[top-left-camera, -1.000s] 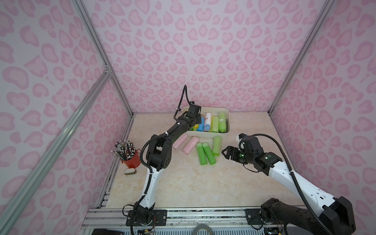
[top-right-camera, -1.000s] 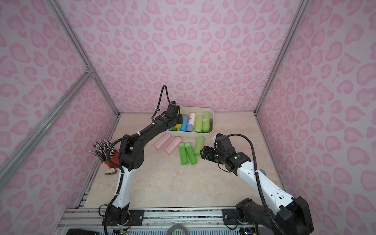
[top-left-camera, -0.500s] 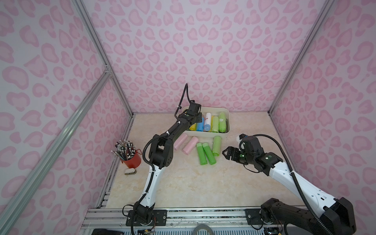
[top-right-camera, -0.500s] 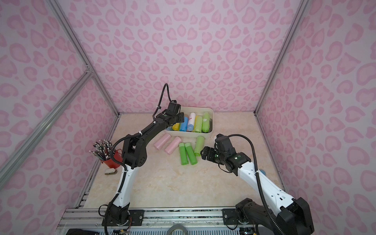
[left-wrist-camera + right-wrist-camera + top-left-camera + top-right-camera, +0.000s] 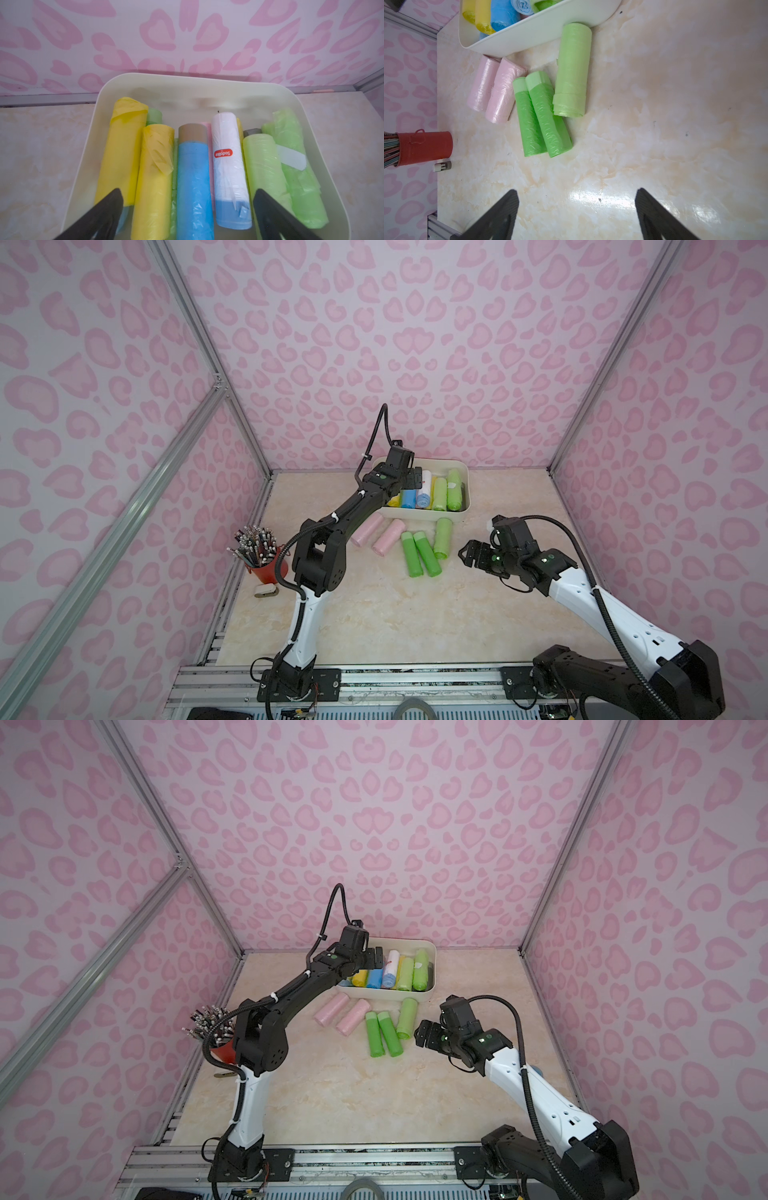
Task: Put the roll of trash bags into the storage box
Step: Place the roll of trash bags in the storage box.
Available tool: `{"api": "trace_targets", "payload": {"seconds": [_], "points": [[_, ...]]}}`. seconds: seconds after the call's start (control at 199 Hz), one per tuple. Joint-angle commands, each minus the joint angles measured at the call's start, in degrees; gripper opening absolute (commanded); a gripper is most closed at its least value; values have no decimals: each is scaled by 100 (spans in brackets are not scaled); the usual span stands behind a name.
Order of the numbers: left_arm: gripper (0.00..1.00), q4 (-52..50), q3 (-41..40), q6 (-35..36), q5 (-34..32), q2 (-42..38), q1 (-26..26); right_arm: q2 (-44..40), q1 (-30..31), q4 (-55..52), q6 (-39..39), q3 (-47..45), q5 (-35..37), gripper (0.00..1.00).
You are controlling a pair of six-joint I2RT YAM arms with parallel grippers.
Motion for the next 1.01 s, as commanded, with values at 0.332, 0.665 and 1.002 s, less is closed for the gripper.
{"api": "trace_targets", "payload": {"seconds": [0.332, 0.665, 1.002], "points": [[100, 1522, -2792, -558, 37, -2371, -175, 362, -264, 84, -150, -53, -179, 95], [100, 2321, -5068, -1251, 199, -4179, -281, 1545, -304, 944, 71, 196, -715, 96], [100, 2303, -5960, -1560, 739, -4889, -259, 2340, -304, 1968, 510, 404, -838, 75]]}}
